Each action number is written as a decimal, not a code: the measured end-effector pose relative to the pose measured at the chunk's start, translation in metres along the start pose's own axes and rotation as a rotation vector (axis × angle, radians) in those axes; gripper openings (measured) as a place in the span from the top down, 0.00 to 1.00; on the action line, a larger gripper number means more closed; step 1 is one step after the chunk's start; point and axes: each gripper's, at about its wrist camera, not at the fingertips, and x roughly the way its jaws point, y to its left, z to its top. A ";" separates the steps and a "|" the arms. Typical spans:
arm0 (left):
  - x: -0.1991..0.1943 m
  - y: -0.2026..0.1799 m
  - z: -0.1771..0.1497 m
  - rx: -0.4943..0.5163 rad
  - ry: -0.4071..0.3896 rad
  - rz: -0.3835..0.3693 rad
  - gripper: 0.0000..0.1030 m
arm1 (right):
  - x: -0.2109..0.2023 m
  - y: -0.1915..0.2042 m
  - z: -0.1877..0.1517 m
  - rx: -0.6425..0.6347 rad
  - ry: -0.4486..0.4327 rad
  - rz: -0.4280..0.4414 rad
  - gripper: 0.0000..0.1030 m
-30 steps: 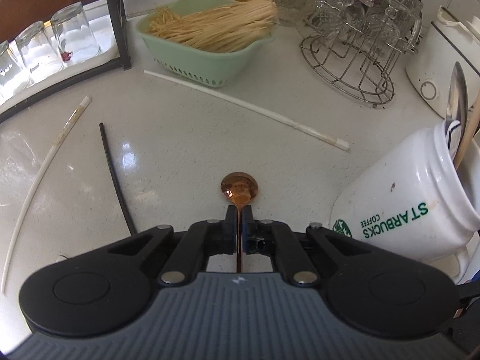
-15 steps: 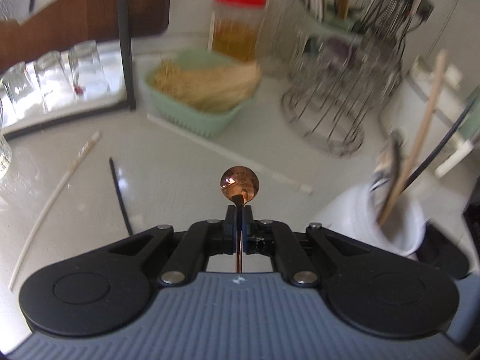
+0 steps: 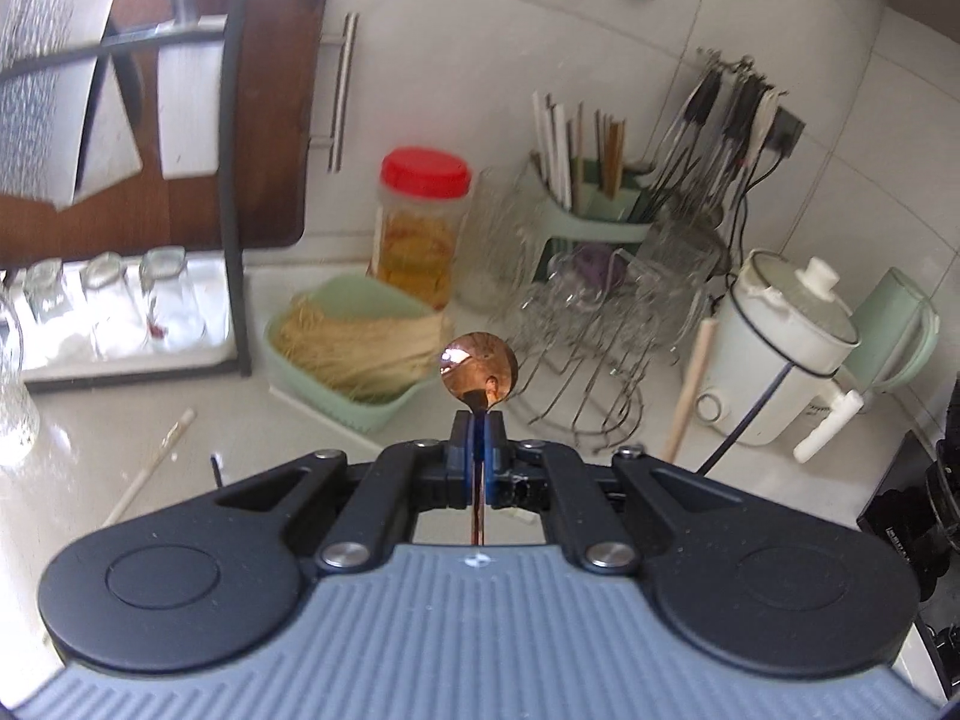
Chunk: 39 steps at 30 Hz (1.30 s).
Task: Organize utensils
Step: 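Lift the copper spoon with the left tool and carry it over the mug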
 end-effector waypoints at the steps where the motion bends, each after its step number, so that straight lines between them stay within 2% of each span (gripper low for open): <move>1: -0.003 -0.002 0.001 0.001 -0.007 -0.007 0.97 | 0.001 0.000 0.000 0.001 -0.001 -0.001 0.11; 16: -0.014 -0.039 0.031 0.047 -0.136 -0.158 0.97 | 0.001 0.002 -0.001 0.017 -0.016 -0.014 0.11; 20: -0.004 -0.046 0.031 0.034 -0.130 -0.208 0.97 | 0.001 0.002 -0.001 0.017 -0.019 -0.013 0.11; 31: 0.017 -0.055 0.004 0.079 -0.119 -0.178 0.97 | 0.002 0.002 -0.001 0.017 -0.019 -0.013 0.11; 39: 0.023 -0.056 -0.004 0.103 -0.102 -0.174 0.97 | 0.002 0.002 -0.001 0.017 -0.022 -0.013 0.11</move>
